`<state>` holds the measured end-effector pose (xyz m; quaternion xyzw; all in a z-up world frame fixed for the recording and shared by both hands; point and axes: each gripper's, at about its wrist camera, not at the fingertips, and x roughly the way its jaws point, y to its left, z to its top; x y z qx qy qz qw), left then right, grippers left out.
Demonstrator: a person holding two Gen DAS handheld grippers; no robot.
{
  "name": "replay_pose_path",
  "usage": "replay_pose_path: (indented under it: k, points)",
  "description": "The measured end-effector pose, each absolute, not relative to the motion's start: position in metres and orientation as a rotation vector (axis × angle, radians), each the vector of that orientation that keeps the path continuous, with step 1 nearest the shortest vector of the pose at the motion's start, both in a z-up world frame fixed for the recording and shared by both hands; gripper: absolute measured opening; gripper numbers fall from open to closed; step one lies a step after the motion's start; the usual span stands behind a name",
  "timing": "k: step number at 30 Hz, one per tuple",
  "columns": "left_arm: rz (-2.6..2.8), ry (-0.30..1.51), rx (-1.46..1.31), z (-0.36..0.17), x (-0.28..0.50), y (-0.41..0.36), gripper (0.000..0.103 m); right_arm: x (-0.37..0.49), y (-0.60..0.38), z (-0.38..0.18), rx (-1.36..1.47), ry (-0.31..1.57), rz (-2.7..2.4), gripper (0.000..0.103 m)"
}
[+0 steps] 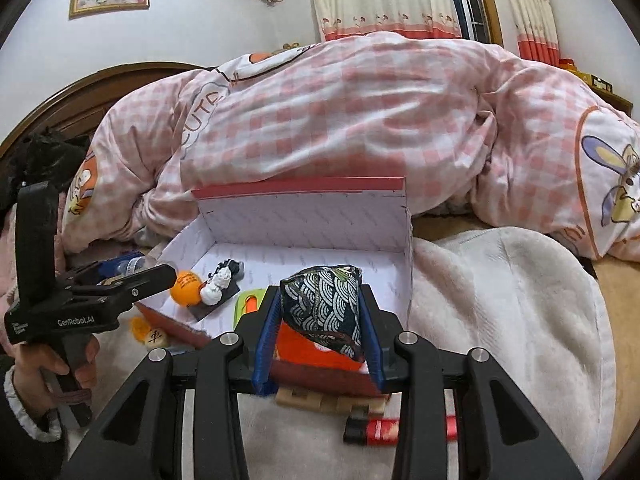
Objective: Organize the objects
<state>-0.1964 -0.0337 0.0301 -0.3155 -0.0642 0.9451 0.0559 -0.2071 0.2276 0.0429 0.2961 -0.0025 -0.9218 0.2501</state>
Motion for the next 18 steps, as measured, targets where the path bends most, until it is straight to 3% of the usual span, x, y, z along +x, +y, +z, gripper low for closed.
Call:
replay_pose_path:
  k: [4,18]
  points:
    - [2.888,-0.127,-0.975,0.024,-0.201,-0.033,0.101,-0.221,0.218,0.031,0.846,0.055,-2.521,0.038]
    - [2.898,-0.141,-0.99,0.019,-0.206,-0.035,0.101,-0.229,0.207,0.018,0.898,0.113,-2.504,0.038]
